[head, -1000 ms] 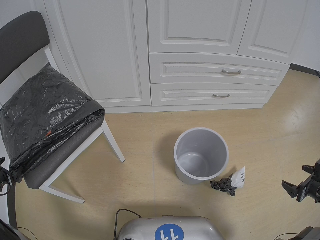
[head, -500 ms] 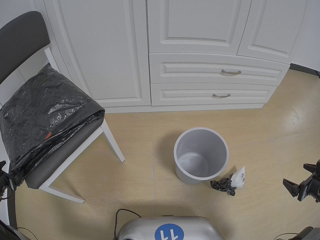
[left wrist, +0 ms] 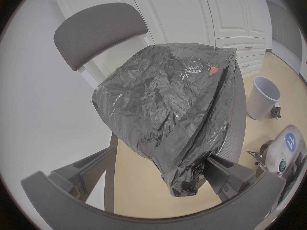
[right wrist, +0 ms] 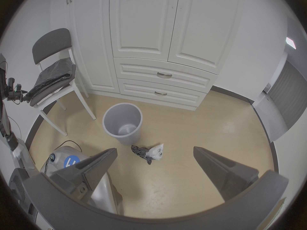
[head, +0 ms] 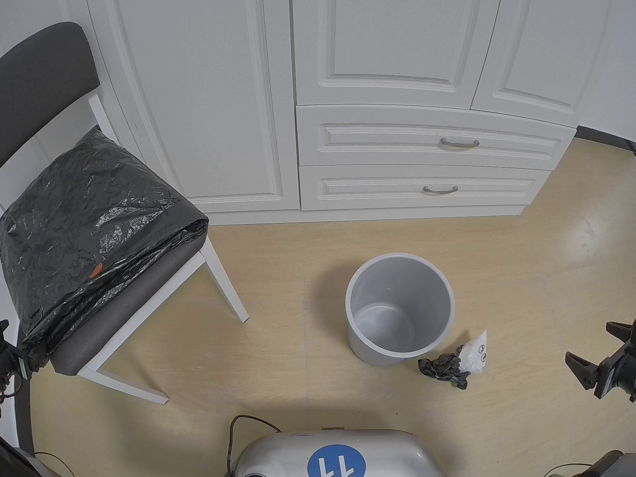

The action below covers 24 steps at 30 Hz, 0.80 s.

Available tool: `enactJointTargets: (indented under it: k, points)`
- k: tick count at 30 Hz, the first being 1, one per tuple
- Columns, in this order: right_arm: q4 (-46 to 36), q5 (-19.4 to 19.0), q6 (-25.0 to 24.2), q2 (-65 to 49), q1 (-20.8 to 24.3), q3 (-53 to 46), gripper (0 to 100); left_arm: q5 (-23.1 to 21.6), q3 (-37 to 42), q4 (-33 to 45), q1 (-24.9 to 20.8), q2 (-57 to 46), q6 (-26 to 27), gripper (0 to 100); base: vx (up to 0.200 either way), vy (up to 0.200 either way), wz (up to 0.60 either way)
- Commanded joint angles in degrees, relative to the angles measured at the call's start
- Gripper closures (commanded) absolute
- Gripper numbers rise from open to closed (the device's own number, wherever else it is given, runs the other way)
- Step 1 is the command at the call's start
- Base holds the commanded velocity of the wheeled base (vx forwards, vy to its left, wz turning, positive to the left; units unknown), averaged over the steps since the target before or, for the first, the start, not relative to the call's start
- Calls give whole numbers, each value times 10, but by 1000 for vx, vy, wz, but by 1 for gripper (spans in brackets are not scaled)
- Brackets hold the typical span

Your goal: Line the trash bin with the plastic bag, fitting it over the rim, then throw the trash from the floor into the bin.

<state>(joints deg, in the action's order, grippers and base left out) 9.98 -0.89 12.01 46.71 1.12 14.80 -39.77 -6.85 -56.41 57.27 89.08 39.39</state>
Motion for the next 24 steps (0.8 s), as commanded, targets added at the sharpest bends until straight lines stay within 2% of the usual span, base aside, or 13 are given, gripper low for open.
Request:
enactJointTargets:
  k: [1, 2, 8, 14, 24]
  points:
    - [0, 0, 0, -3, 0, 1, 0, 0, 1, -5, 0, -1, -2, 0, 0, 0, 0]
    - [0, 0, 0, -3, 0, 1, 0, 0, 1, -5, 0, -1, -2, 100, 0, 0, 0]
    - [0, 0, 0, -6, 0, 1, 0, 0, 8, -15, 0, -5, -9, 100, 0, 0, 0]
    - [0, 1, -1, -6, 0, 5, 0, -3, 11, -23, 0, -22, -55, 100, 0, 0, 0]
    - [17, 3, 1, -29, -1, 3, 0, -7, 6, -92, 0, -89, -194, 100, 0, 0, 0]
